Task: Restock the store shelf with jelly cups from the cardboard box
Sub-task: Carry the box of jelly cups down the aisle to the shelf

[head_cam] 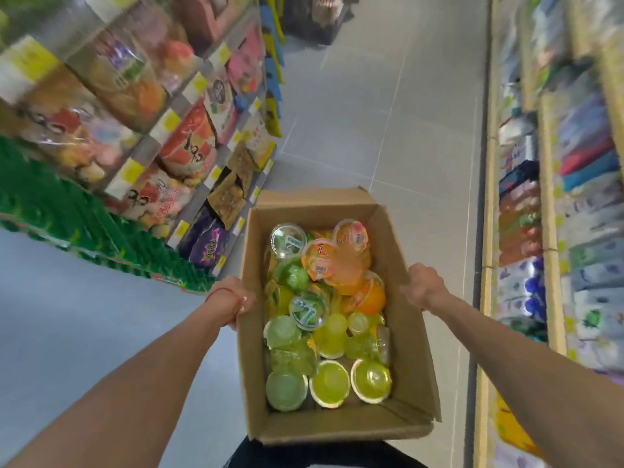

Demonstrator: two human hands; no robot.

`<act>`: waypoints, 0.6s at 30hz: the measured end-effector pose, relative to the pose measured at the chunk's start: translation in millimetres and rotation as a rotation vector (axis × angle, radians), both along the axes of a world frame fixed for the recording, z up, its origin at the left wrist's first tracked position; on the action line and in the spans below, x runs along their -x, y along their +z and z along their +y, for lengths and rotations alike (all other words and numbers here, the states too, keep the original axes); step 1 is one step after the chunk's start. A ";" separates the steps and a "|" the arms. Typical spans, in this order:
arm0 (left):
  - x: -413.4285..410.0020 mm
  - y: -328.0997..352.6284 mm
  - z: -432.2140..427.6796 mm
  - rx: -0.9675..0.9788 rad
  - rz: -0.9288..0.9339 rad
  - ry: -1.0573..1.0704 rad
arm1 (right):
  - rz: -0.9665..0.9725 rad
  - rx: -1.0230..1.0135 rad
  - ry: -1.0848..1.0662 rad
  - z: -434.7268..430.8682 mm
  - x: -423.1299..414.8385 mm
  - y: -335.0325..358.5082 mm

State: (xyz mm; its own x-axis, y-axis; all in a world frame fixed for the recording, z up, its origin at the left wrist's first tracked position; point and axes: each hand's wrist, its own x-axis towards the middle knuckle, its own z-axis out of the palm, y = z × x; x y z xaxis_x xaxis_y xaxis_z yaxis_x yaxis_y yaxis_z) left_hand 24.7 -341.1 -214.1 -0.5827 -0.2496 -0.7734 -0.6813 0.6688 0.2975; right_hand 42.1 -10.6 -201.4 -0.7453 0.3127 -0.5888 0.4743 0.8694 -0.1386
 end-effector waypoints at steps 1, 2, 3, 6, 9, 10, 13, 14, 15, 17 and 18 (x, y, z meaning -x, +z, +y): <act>12.6 -1.0 3.3 -0.010 0.007 0.018 | -0.006 -0.012 0.019 2.0 16.7 1.8; 27.4 -2.7 5.7 -0.017 0.020 0.030 | -0.005 -0.025 0.035 4.5 36.7 1.3; 43.6 -2.4 8.7 -0.018 0.028 0.052 | -0.012 -0.038 0.055 6.9 61.7 0.3; 66.5 1.4 18.2 0.015 0.037 0.080 | -0.040 -0.053 0.123 9.9 119.0 -0.5; 82.5 -1.1 19.8 0.058 0.007 0.143 | -0.071 -0.042 0.222 3.0 171.9 -6.5; 88.1 -4.2 16.9 0.075 -0.006 0.179 | -0.083 -0.039 0.274 -2.7 190.7 -10.9; 98.4 -10.6 12.0 0.115 -0.052 0.306 | -0.111 -0.021 0.410 -21.7 237.4 -24.1; 99.0 -15.9 10.6 0.127 -0.069 0.345 | -0.128 -0.019 0.472 -29.6 252.7 -31.7; 98.4 -20.2 12.0 0.138 -0.091 0.387 | -0.138 -0.013 0.521 -37.1 266.5 -38.4; 96.5 -30.7 15.6 0.157 -0.114 0.460 | -0.147 -0.007 0.592 -49.3 289.2 -50.2; 92.8 -37.5 18.3 0.161 -0.126 0.506 | -0.155 -0.013 0.650 -56.8 300.3 -56.7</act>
State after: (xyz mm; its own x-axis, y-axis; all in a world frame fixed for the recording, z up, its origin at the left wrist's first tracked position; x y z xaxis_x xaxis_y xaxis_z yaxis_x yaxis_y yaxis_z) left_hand -68.1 -322.8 -251.6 -0.2647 -0.5958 -0.7583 -0.9536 0.2786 0.1140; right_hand -258.2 -67.4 -258.1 -0.6915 -0.1640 -0.7035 -0.1332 0.9861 -0.0989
